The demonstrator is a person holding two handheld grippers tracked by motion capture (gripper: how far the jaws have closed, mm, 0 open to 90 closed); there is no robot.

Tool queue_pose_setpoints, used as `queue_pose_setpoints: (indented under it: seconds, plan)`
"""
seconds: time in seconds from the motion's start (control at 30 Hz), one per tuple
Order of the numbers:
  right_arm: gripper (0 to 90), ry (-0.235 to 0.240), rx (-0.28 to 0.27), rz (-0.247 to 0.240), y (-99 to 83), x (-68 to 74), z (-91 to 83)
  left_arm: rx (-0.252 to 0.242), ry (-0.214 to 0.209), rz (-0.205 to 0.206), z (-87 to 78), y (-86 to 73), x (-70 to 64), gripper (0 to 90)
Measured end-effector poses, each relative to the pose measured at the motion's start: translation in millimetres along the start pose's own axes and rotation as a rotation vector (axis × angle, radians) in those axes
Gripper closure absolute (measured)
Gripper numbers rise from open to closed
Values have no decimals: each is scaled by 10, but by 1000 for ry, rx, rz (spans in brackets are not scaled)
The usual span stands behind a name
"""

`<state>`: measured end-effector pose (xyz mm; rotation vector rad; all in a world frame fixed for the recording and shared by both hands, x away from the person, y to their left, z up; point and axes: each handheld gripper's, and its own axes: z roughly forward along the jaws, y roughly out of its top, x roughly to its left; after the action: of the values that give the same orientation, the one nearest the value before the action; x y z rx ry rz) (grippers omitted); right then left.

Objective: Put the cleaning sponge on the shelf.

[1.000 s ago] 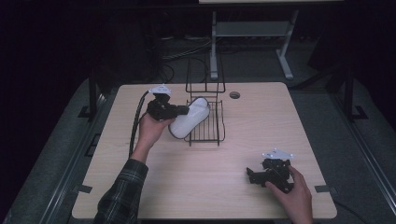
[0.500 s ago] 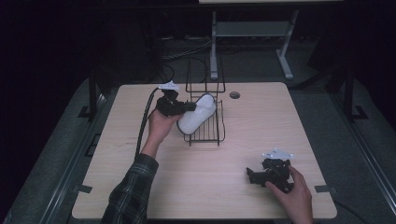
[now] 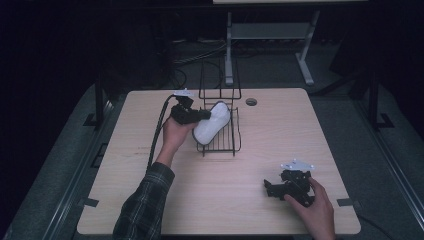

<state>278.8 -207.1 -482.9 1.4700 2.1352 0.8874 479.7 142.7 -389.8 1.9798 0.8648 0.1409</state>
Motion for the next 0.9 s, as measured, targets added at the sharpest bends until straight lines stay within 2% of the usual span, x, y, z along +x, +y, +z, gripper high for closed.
queue_pose_setpoints:
  seconds: [0.4, 0.9]
  plan:
    - [0, 0, 0, 0, 0, 0, 0, 28, 62, -17, 73, -71, 150, 754]
    - [0, 0, 0, -1, 0, 0, 0, 60, 108, -35, 134, -139, 256, 714]
